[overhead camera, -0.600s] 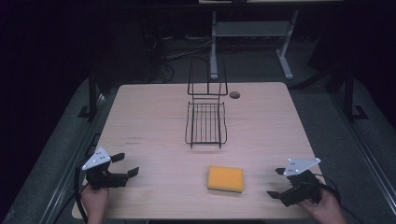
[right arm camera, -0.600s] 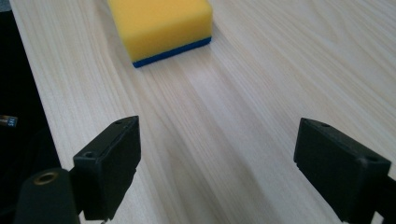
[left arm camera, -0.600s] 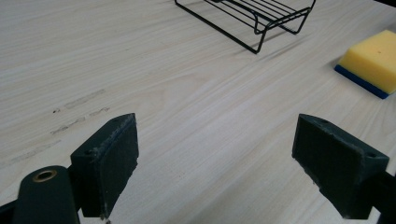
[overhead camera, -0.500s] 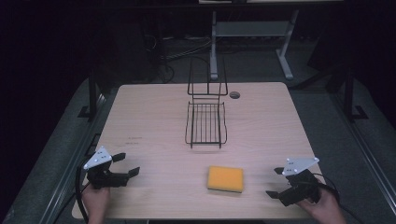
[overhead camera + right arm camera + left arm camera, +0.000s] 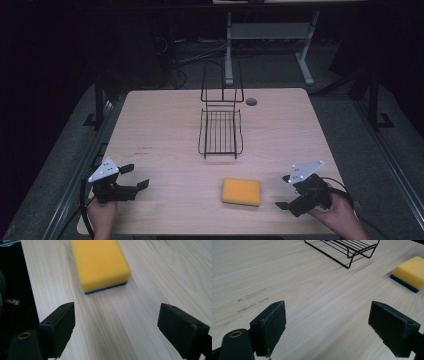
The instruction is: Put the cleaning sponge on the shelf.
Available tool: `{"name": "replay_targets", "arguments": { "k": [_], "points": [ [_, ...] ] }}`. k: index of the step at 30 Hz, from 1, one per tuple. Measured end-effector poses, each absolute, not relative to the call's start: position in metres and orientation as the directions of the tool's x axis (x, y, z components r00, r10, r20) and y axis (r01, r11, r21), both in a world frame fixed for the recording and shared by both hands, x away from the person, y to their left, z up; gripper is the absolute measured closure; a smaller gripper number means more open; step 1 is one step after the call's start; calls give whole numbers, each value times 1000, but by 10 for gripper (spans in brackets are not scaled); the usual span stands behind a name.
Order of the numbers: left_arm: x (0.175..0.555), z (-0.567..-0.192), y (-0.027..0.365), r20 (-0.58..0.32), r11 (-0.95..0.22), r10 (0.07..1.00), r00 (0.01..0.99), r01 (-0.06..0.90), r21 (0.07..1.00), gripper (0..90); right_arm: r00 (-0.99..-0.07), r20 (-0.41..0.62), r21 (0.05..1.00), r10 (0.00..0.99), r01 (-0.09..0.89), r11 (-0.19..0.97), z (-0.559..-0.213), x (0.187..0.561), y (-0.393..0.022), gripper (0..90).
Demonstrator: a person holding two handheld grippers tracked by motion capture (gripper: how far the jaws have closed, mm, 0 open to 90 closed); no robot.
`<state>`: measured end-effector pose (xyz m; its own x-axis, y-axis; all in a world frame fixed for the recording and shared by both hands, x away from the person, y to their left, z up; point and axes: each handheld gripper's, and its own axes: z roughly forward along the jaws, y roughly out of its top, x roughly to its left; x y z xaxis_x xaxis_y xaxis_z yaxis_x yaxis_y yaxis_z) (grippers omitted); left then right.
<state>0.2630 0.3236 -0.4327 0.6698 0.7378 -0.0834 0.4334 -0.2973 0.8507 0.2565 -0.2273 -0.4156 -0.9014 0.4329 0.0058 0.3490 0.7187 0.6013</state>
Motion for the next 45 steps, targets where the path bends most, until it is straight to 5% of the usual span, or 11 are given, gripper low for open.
{"name": "replay_targets", "arguments": {
  "k": [23,45],
  "points": [
    [263,-432,324,-87,-288,738,669,429,856,141,-972,27,518,235,215,828,-410,289,-156,145],
    [262,-431,326,-89,-283,737,670,425,860,141,-984,68,466,166,178,866,-423,307,-120,145]
  ]
}}
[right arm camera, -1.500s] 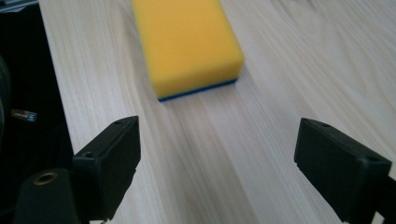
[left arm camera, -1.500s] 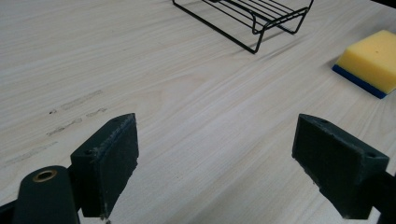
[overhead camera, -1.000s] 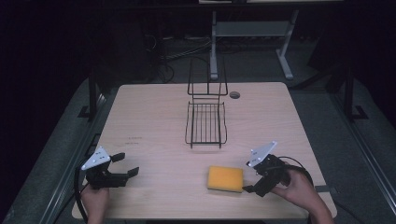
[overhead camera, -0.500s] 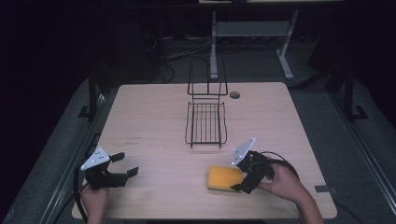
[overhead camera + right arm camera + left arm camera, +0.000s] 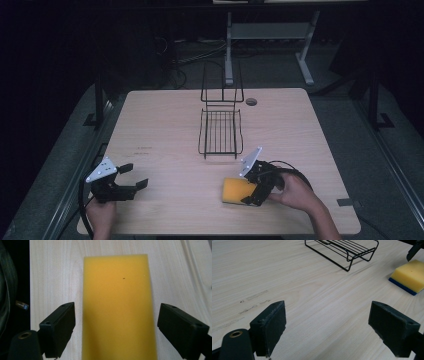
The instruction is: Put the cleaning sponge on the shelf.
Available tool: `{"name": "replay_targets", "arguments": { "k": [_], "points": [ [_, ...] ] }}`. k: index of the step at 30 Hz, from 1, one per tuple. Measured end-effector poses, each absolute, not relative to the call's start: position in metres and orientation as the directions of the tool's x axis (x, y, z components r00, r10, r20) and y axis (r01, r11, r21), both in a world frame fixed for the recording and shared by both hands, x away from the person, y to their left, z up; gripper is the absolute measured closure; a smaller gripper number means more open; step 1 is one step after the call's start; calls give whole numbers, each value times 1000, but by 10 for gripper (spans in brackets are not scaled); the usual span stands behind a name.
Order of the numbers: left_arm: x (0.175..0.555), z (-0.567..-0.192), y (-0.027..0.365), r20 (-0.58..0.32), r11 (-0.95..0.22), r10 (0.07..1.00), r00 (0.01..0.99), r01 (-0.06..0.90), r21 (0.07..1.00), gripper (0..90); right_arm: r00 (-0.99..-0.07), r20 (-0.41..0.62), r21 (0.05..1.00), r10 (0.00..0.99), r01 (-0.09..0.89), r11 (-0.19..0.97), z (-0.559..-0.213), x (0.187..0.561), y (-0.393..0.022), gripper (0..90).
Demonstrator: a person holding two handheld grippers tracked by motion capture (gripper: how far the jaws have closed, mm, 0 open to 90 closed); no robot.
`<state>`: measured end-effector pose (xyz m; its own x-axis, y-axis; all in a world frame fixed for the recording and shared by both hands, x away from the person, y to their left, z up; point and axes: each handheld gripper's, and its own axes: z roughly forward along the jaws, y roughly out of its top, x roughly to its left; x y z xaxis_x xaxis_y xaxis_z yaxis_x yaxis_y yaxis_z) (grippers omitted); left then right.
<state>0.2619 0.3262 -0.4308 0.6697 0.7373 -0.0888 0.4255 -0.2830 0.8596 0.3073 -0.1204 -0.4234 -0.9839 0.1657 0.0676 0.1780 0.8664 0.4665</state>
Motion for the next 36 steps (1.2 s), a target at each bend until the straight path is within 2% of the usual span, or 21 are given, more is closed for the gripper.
{"name": "replay_targets", "arguments": {
  "k": [36],
  "points": [
    [261,-430,327,-88,-281,738,669,423,862,141,-985,78,430,151,170,887,-448,311,-103,149]
  ]
}}
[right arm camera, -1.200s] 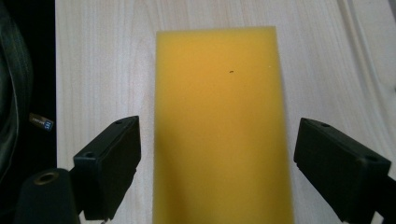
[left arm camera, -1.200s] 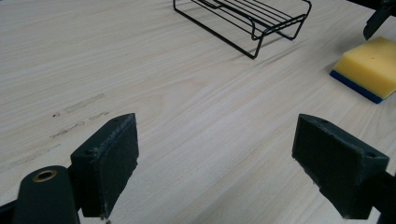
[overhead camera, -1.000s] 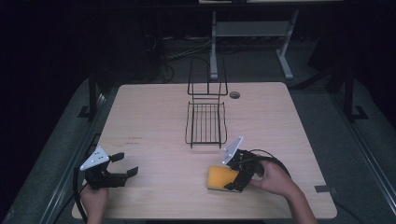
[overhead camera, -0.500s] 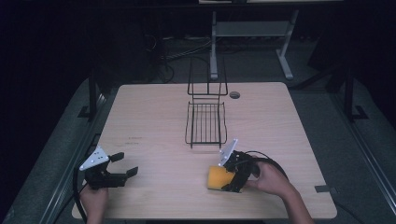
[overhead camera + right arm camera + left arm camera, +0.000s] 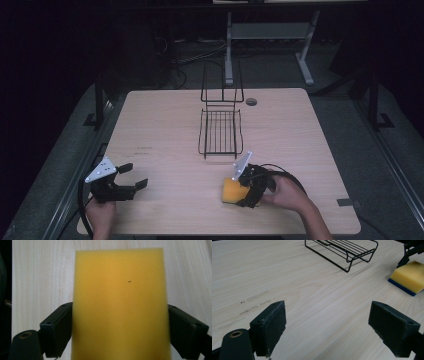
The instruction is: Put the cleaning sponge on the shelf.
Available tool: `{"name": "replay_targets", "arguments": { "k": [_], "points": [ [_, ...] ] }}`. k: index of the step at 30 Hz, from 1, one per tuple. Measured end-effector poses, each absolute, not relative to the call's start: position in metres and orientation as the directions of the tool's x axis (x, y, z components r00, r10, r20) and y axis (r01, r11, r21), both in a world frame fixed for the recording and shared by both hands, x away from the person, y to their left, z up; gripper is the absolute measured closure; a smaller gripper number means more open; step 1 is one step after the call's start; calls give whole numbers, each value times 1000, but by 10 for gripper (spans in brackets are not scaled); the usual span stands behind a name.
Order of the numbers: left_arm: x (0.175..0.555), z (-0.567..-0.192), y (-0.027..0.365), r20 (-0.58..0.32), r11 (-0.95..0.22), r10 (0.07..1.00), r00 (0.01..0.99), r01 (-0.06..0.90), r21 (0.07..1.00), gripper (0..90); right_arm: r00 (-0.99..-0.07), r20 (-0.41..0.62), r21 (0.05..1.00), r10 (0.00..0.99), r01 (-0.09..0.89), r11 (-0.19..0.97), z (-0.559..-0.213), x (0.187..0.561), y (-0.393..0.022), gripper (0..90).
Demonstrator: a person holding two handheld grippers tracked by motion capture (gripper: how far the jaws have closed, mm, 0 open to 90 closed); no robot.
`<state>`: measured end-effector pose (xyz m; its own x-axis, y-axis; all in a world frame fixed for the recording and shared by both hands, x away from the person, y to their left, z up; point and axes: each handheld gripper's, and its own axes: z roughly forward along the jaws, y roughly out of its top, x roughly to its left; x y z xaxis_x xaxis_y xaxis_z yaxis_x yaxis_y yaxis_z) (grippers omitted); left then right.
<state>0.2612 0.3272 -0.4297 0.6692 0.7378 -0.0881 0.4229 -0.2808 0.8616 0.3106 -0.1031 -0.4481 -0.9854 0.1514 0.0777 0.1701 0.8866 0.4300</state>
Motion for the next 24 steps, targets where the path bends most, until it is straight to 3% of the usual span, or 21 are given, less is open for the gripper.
{"name": "replay_targets", "arguments": {
  "k": [24],
  "points": [
    [261,-429,328,-91,-274,739,667,421,865,141,-989,56,427,138,149,892,-452,309,-103,199]
  ]
}}
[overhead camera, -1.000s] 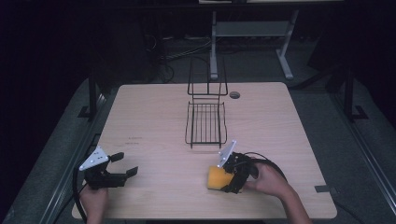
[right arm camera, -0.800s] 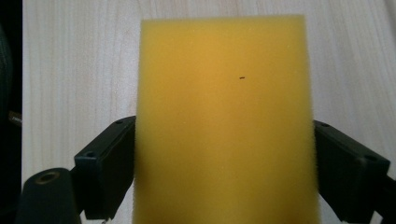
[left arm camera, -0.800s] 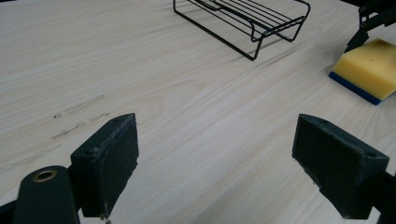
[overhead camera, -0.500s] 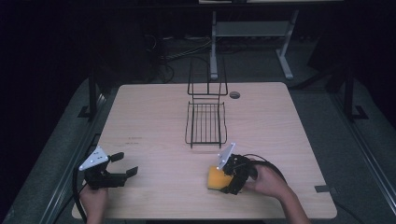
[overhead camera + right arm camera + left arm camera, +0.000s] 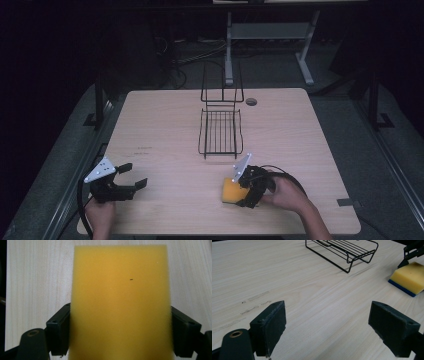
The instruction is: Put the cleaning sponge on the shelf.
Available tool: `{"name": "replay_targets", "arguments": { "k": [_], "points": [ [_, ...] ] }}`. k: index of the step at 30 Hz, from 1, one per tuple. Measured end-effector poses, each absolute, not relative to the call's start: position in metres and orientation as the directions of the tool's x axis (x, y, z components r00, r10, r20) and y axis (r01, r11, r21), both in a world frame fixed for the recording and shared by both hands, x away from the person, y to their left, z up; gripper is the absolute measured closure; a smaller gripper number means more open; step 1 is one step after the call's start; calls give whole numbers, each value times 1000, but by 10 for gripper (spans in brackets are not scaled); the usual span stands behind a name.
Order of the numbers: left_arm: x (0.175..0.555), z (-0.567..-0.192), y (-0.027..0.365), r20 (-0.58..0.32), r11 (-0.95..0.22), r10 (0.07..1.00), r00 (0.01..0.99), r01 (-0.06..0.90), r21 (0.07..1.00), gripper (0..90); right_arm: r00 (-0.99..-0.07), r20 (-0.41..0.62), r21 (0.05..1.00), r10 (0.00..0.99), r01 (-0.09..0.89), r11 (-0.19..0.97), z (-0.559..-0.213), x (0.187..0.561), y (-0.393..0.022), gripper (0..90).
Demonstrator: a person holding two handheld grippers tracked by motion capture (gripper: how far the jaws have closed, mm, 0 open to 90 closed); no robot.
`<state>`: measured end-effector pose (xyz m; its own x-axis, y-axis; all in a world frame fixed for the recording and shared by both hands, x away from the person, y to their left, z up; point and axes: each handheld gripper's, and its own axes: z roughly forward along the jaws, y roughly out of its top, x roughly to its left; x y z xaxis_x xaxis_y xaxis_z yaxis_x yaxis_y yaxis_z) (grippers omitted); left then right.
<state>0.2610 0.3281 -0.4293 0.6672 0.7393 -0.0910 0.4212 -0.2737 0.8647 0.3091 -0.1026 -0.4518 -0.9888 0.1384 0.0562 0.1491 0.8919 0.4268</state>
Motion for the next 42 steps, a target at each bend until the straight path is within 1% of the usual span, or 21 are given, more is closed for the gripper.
{"name": "replay_targets", "arguments": {
  "k": [14,19,22,28,34,42],
  "points": [
    [261,-429,328,-91,-274,739,667,422,864,141,-990,44,427,135,141,893,-451,308,-104,213],
    [261,-430,327,-92,-271,740,666,421,866,141,-991,44,448,128,134,884,-447,310,-105,214],
    [261,-430,327,-92,-272,740,667,422,865,141,-991,38,442,128,132,887,-445,311,-106,215],
    [261,-429,328,-93,-274,738,668,422,864,140,-992,41,446,117,123,887,-439,316,-104,215],
    [261,-430,328,-94,-272,738,668,422,865,141,-991,60,448,119,133,884,-438,323,-103,215],
    [261,-429,329,-91,-274,738,668,421,865,141,-993,47,453,105,115,884,-429,331,-98,215]
  ]
}}
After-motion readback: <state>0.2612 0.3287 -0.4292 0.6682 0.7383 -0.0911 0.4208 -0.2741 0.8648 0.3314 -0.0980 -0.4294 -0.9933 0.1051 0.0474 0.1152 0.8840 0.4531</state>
